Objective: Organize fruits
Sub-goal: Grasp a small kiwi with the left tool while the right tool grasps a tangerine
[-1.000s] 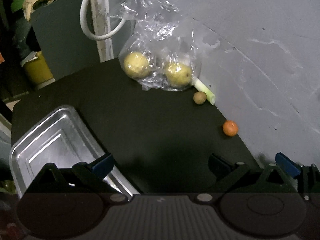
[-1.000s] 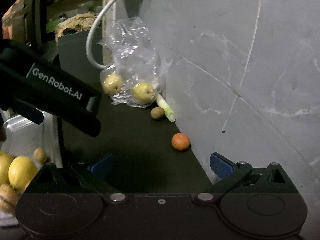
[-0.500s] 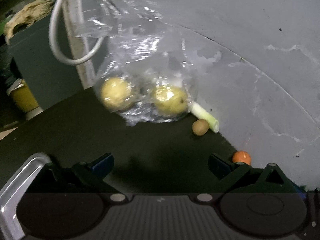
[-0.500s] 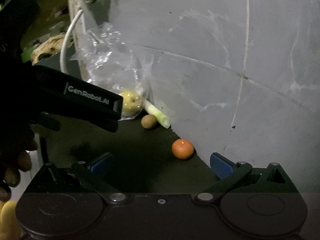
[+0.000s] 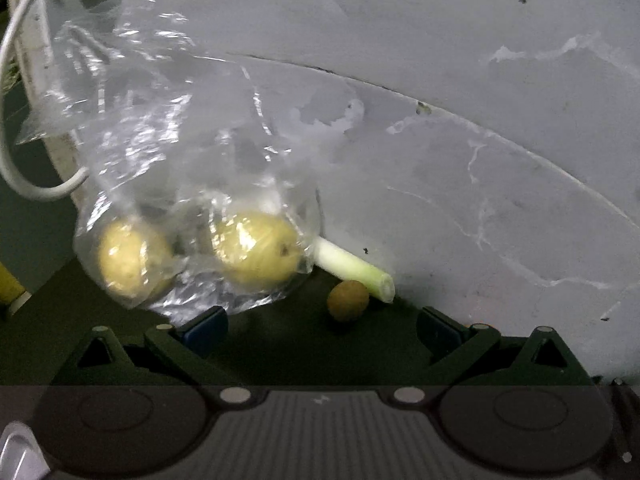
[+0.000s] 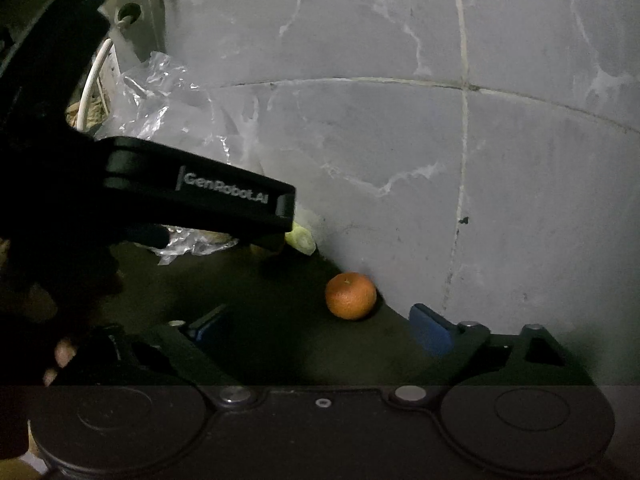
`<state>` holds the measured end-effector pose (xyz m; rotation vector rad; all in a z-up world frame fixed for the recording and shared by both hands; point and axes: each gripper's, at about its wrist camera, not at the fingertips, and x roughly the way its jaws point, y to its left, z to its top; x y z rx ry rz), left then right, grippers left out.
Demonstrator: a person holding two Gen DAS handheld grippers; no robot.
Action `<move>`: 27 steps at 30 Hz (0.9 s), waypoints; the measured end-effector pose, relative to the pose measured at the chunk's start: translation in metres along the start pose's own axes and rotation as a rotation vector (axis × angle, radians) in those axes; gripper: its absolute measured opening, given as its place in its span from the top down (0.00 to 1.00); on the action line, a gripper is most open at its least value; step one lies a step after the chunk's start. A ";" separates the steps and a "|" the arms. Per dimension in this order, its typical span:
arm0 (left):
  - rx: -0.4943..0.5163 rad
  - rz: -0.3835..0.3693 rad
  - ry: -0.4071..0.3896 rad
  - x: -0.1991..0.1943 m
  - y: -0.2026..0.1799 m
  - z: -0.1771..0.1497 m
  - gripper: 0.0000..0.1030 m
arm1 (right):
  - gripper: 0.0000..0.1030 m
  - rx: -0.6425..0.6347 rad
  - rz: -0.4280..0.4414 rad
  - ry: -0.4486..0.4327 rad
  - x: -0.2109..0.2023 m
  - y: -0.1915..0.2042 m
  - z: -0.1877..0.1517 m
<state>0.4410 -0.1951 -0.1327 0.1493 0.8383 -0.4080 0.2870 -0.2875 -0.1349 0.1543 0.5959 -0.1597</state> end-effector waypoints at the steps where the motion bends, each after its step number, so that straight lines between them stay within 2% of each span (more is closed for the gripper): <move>1: 0.004 -0.005 0.003 0.002 -0.001 0.002 0.01 | 0.13 -0.003 -0.004 0.001 0.002 0.001 -0.001; 12: -0.025 0.008 0.027 0.026 -0.008 0.007 0.11 | 0.31 -0.014 -0.042 -0.011 0.019 0.007 -0.003; 17: -0.030 0.014 0.042 0.036 -0.011 0.012 0.21 | 0.42 -0.002 -0.048 0.004 0.023 0.003 -0.004; 21: -0.017 -0.001 0.042 0.039 -0.013 0.014 0.24 | 0.48 0.004 -0.053 0.002 0.024 0.000 -0.004; 27: -0.010 -0.005 0.056 0.050 -0.021 0.019 0.39 | 0.55 0.047 -0.057 0.000 0.027 -0.004 0.000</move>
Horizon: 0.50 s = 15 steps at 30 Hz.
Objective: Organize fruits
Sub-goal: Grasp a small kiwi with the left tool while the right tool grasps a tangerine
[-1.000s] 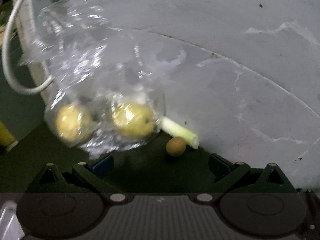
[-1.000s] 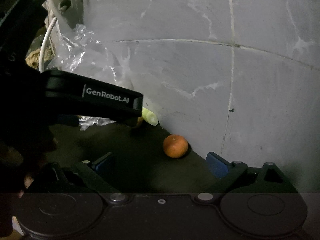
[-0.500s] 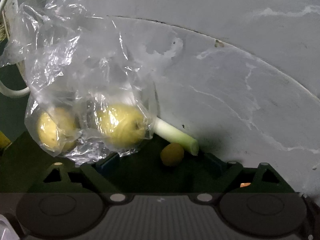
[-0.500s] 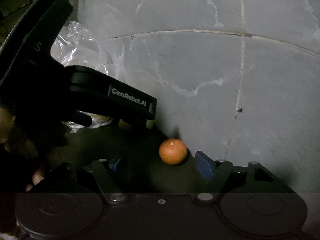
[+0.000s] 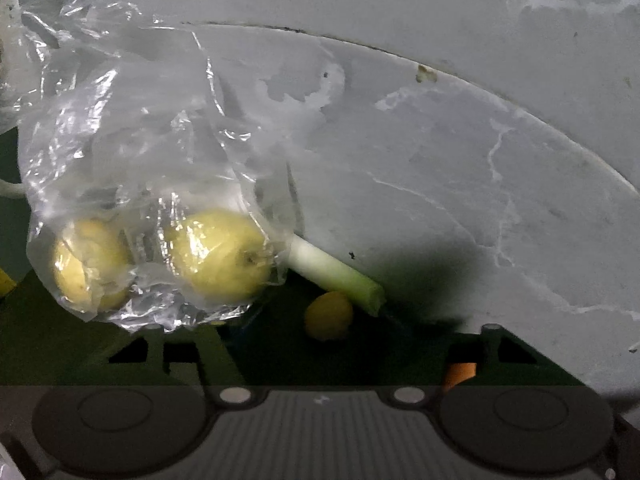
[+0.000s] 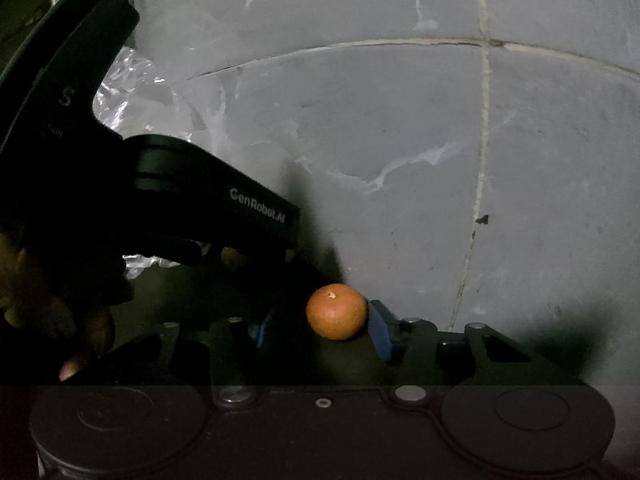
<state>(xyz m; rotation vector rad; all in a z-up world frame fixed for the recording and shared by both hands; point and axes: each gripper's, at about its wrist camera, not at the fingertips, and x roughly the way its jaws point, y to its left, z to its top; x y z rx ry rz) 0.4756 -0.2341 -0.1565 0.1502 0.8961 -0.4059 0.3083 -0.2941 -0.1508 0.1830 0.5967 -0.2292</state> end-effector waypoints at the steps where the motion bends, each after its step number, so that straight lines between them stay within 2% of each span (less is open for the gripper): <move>1: 0.000 -0.002 0.002 0.001 -0.001 0.001 0.41 | 0.56 0.004 -0.002 -0.001 0.000 -0.001 0.000; 5: -0.005 -0.023 0.014 0.004 -0.006 0.004 0.54 | 0.63 0.008 -0.011 -0.005 0.001 -0.003 0.001; 7: -0.004 -0.024 0.017 0.004 -0.012 0.002 0.56 | 0.65 0.008 -0.015 -0.005 0.001 -0.004 0.000; 10: -0.018 -0.024 0.021 0.006 -0.014 0.003 0.57 | 0.65 0.008 -0.012 -0.005 0.001 -0.003 -0.001; 15: -0.058 -0.055 0.022 0.002 -0.013 0.000 0.70 | 0.66 0.005 -0.009 0.002 0.002 -0.002 0.000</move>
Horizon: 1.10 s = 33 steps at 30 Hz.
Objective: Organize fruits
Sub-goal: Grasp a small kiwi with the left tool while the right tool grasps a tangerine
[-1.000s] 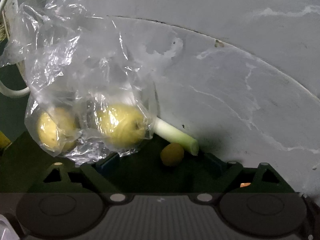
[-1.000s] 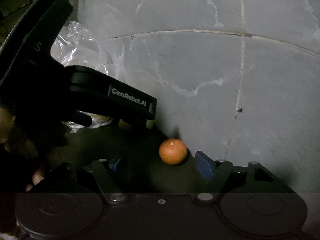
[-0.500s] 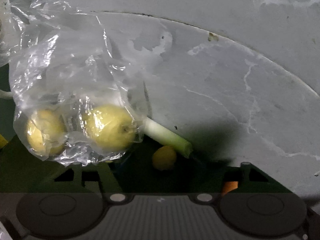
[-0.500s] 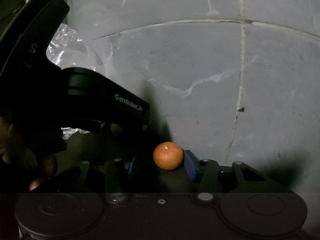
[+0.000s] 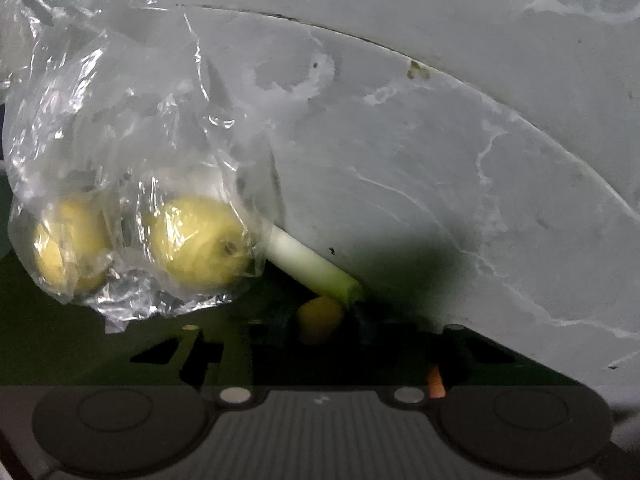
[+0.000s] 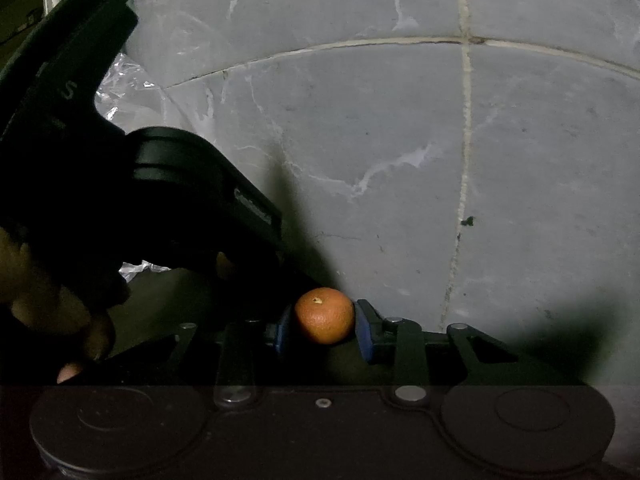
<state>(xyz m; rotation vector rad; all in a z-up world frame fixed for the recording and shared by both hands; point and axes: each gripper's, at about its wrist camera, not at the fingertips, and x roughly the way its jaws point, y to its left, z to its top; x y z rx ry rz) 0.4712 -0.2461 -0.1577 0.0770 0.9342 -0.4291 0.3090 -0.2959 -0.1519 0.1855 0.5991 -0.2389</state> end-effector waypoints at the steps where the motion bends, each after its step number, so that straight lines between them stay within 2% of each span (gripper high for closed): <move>1: 0.001 0.002 0.000 0.000 -0.001 -0.001 0.70 | 0.66 0.000 0.000 0.001 -0.001 0.000 0.000; 17: -0.035 -0.001 -0.014 -0.032 0.011 -0.021 0.71 | 0.66 0.006 0.013 0.000 -0.005 -0.004 0.006; 33: -0.090 0.021 -0.049 -0.096 0.024 -0.048 0.71 | 0.66 -0.012 0.066 -0.027 -0.026 -0.005 0.006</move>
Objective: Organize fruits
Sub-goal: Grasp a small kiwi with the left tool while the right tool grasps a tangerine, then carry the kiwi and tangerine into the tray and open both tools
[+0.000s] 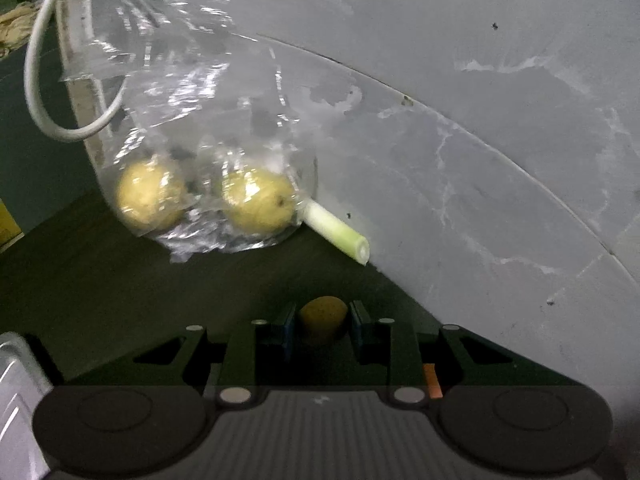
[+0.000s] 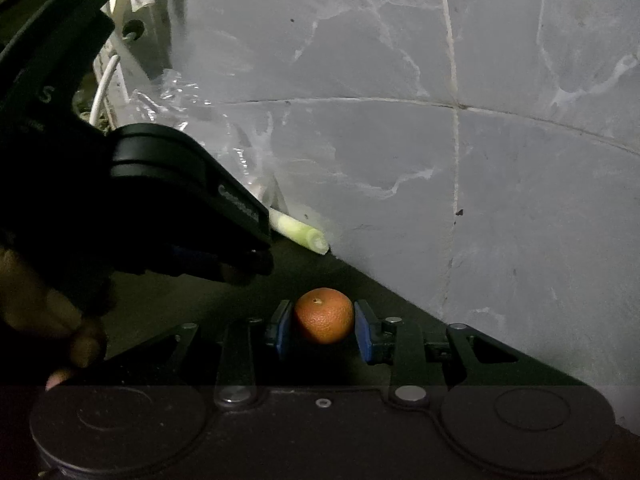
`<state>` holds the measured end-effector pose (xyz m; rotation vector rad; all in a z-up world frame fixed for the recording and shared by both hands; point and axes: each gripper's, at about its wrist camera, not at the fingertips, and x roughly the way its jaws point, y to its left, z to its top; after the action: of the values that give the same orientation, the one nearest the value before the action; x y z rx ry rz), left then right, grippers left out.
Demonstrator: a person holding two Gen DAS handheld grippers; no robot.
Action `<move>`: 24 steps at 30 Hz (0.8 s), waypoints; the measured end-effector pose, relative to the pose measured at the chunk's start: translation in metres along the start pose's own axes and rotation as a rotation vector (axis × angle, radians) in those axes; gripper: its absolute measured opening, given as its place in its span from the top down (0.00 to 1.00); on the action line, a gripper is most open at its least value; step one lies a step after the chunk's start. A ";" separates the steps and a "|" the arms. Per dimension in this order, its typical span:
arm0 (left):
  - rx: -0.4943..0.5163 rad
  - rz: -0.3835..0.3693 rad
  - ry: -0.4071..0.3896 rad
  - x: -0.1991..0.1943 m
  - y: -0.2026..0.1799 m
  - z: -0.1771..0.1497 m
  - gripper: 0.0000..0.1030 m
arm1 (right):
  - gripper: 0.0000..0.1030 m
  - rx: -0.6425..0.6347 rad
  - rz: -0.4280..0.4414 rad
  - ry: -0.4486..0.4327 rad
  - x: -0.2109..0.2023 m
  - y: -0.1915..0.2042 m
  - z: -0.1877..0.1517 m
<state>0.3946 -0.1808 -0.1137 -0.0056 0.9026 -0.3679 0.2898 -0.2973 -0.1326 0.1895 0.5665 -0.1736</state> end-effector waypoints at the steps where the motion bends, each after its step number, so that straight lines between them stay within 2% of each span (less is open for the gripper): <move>1: -0.002 0.003 -0.001 -0.002 0.002 -0.002 0.71 | 0.66 -0.002 0.004 -0.001 -0.001 0.002 0.000; 13: -0.070 0.069 -0.048 -0.056 0.034 -0.021 0.71 | 0.66 -0.055 0.083 -0.002 -0.028 0.039 -0.009; 24: -0.191 0.156 -0.072 -0.102 0.086 -0.055 0.71 | 0.66 -0.128 0.180 0.030 -0.046 0.080 -0.023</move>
<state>0.3223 -0.0598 -0.0838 -0.1225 0.8581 -0.1351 0.2570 -0.2093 -0.1159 0.1185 0.5858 0.0401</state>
